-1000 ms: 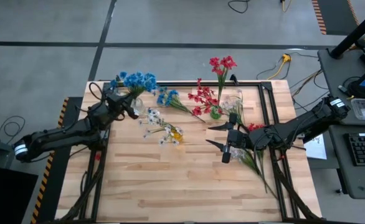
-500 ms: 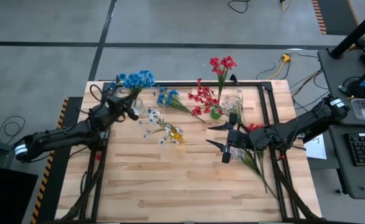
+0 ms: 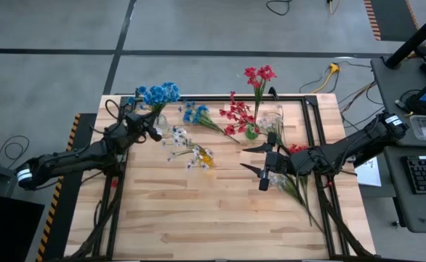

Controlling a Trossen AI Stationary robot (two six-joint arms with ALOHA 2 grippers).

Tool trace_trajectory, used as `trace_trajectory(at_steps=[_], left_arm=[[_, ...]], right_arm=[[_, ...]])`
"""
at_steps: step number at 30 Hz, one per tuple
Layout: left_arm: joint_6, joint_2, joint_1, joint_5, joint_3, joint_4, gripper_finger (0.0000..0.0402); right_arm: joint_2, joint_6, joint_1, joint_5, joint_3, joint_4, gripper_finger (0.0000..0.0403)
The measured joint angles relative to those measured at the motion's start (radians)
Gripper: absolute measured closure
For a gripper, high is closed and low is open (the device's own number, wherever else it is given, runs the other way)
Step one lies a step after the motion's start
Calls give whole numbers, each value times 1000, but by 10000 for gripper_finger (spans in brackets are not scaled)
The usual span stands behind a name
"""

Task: Sort flowers into vase by color
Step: Put the bottom blue flowers into the transparent vase

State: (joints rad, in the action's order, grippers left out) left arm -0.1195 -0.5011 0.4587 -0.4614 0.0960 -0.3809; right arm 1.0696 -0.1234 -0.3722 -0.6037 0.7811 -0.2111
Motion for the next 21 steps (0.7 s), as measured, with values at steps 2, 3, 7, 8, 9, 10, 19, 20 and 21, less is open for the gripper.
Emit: trace_trajectory(at_steps=[2,3,7,8,9,10,19,20,21], left_arm=[[-6,0,0,3,-1,1,402],[-8,0,0,7,-1,2,402],[-25,0,0,8,-1,3,402],[-29,0,0,7,-1,3,402],[-32,0,0,8,-1,3,402],[-35,0,0,8,-1,3,402],[-76,0,0,10,-14,3,402],[-78,0,0,10,-17,3,402],[-79,0,0,10,-20,3,402]], right_arm=[[0,0,0,0,0,1,188],[0,0,0,0,-1,2,188],[0,0,0,0,-1,10,188],[0,1,0,0,-1,14,188],[0,4,0,0,-1,20,188],[0,8,0,0,-2,25,188],[0,19,0,0,-2,43,188],[0,18,0,0,-2,43,188],[0,18,0,0,-2,43,188]])
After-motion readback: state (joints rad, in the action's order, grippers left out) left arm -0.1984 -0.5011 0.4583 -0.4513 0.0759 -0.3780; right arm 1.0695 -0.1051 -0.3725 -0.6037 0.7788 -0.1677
